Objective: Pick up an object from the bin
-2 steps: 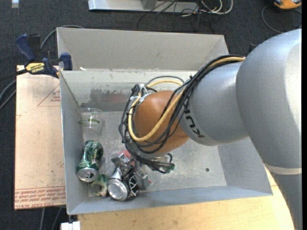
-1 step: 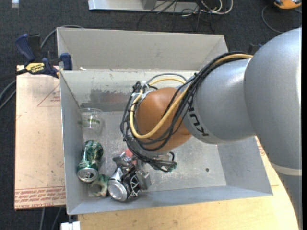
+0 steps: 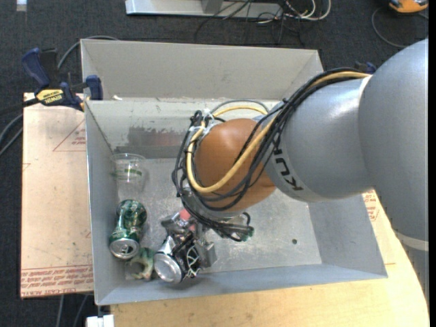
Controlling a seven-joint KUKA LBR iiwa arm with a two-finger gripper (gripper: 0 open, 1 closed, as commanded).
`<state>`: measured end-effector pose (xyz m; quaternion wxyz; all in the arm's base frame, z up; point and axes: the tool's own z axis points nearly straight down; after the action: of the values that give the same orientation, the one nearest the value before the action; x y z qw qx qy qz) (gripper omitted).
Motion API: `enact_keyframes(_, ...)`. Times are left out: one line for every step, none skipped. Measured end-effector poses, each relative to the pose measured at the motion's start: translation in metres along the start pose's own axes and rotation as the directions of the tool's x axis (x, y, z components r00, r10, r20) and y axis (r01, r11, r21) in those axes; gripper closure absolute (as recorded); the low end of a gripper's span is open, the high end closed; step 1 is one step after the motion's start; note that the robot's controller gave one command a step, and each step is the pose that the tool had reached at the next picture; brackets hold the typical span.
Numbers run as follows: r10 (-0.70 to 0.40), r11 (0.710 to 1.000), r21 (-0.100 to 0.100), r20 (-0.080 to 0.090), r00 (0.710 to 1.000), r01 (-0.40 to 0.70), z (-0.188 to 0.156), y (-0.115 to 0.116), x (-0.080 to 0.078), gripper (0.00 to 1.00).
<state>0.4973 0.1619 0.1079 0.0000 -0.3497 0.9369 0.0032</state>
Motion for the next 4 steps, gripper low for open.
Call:
enact_keyframes(0.001,1.000,0.001,0.003,1.000,-0.001,-0.015,0.000,-0.001,1.00)
enact_keyframes(0.001,1.000,0.001,0.003,1.000,-0.001,-0.025,0.000,-0.001,1.00)
enact_keyframes(0.002,1.000,0.000,0.001,1.000,-0.002,-0.036,0.001,-0.001,1.00)
enact_keyframes(0.003,1.000,0.000,0.003,1.000,-0.003,-0.049,0.000,-0.001,1.00)
